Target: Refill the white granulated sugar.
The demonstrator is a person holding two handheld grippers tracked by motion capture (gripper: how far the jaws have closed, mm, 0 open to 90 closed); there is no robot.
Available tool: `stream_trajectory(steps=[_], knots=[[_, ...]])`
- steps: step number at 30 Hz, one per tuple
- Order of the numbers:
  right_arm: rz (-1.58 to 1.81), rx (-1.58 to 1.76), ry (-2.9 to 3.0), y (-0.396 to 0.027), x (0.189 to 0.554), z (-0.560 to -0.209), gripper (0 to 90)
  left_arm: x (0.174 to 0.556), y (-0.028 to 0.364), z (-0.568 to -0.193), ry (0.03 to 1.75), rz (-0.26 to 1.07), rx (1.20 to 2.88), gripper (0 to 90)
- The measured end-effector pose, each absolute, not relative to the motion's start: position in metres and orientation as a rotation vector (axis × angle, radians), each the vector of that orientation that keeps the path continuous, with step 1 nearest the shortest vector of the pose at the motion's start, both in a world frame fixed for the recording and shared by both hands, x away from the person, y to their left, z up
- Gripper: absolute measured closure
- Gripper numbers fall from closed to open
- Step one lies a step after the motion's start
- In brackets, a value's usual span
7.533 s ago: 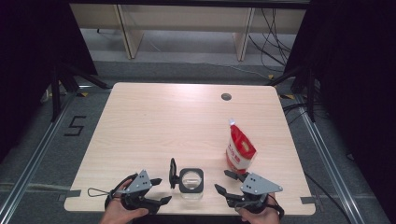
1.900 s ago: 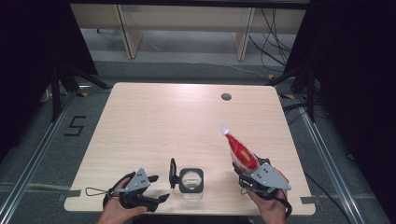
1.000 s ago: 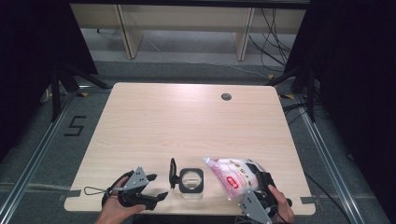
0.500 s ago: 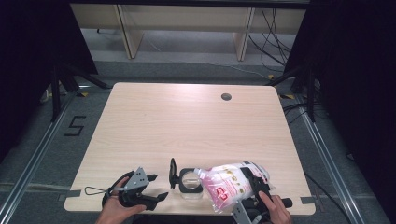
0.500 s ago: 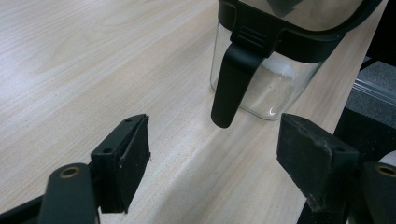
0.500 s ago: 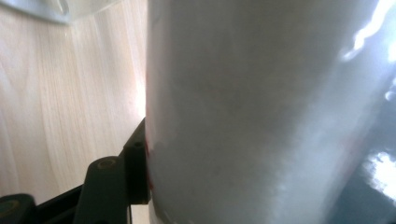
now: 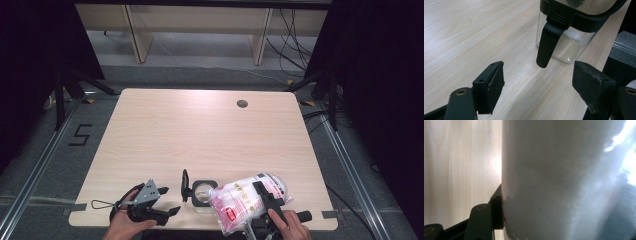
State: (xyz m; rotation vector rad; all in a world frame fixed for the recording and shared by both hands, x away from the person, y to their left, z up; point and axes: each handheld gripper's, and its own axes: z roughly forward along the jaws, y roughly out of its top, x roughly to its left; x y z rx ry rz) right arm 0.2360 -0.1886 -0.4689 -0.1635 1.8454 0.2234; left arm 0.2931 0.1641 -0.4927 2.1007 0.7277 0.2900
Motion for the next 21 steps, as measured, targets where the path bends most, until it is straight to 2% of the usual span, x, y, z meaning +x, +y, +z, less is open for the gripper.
stream_trajectory(steps=[7, 9, 10, 13, 17, 21], knots=[[0.135, -0.242, 1.814, -0.1856, 0.2372, -0.4711, 41.3, 0.2929, 0.1613, -0.4948, 0.725, 0.276, 2.068, 25.0], [0.098, -0.351, 1.786, -0.1833, 0.2401, -0.4676, 41.4, 0.2919, 0.1612, -0.4945, 0.736, 0.275, 2.069, 25.0], [0.111, -0.277, 1.810, -0.1842, 0.2374, -0.4719, 41.4, 0.2922, 0.1615, -0.4944, 0.731, 0.278, 2.072, 25.0], [0.072, -0.359, 1.779, -0.1814, 0.2388, -0.4702, 41.5, 0.2925, 0.1616, -0.4945, 0.728, 0.279, 2.074, 25.0], [0.094, -0.253, 1.804, -0.1830, 0.2351, -0.4749, 41.6, 0.2933, 0.1616, -0.4953, 0.712, 0.283, 2.070, 25.0], [0.082, -0.286, 1.794, -0.1822, 0.2361, -0.4727, 41.6, 0.2932, 0.1614, -0.4952, 0.713, 0.283, 2.070, 25.0]])
